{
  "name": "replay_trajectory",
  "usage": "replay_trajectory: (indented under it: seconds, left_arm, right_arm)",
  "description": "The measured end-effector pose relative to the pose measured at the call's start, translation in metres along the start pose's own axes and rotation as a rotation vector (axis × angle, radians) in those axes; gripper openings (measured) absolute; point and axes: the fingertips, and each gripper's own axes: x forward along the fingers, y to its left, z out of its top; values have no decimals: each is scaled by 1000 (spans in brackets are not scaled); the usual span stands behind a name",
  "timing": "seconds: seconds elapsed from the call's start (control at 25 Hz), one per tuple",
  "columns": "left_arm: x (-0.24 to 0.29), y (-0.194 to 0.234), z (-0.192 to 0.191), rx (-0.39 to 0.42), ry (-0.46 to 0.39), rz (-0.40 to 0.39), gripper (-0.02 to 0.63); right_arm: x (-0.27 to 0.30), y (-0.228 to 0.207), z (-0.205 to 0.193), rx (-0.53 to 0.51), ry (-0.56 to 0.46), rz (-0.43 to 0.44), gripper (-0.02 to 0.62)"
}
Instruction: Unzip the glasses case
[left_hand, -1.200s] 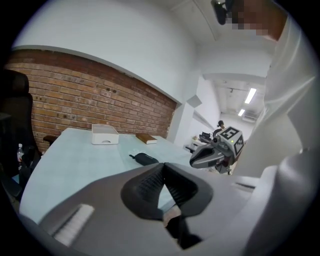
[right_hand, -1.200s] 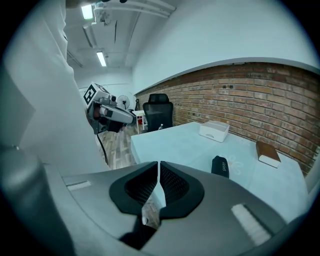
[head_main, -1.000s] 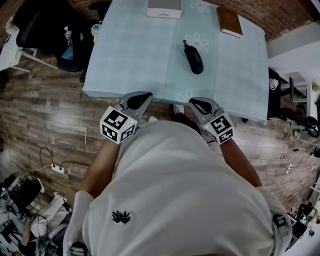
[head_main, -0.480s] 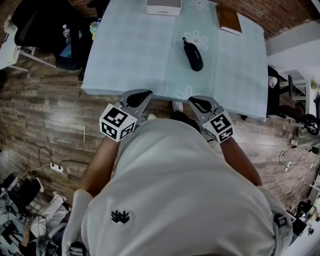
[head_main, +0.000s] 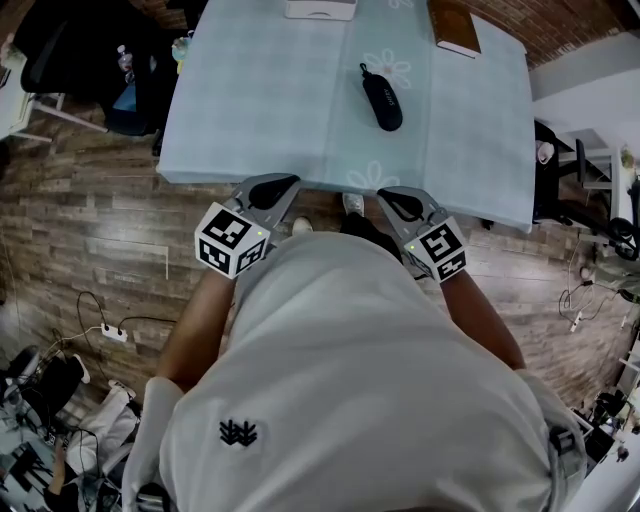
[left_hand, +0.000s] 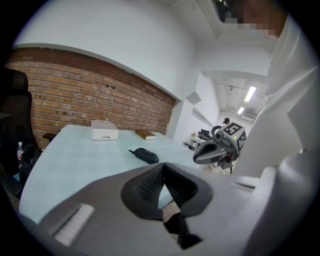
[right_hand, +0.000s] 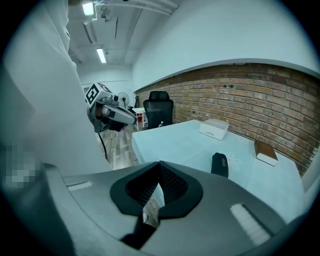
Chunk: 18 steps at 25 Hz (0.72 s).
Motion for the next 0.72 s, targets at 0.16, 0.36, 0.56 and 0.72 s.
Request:
replay_trajectory:
  seconds: [0.16,0.36,0.56,0.72]
  left_arm:
    - [6,-2,1,6,8,-10,57]
    - [14,-8,-2,4,16,-23,57]
    - [26,-4,-2,-23,19,-21,57]
    - [45,-7,2,-26,28,-39,57]
  right_arm:
    - [-4,-2,-4,35,0,-5,3]
    - [-10,-10,-7,70,-10,-12,3]
    - [-13,-22,-9,64,-3,-15,3]
    - [-18,-44,-15,67,-2,-31,3]
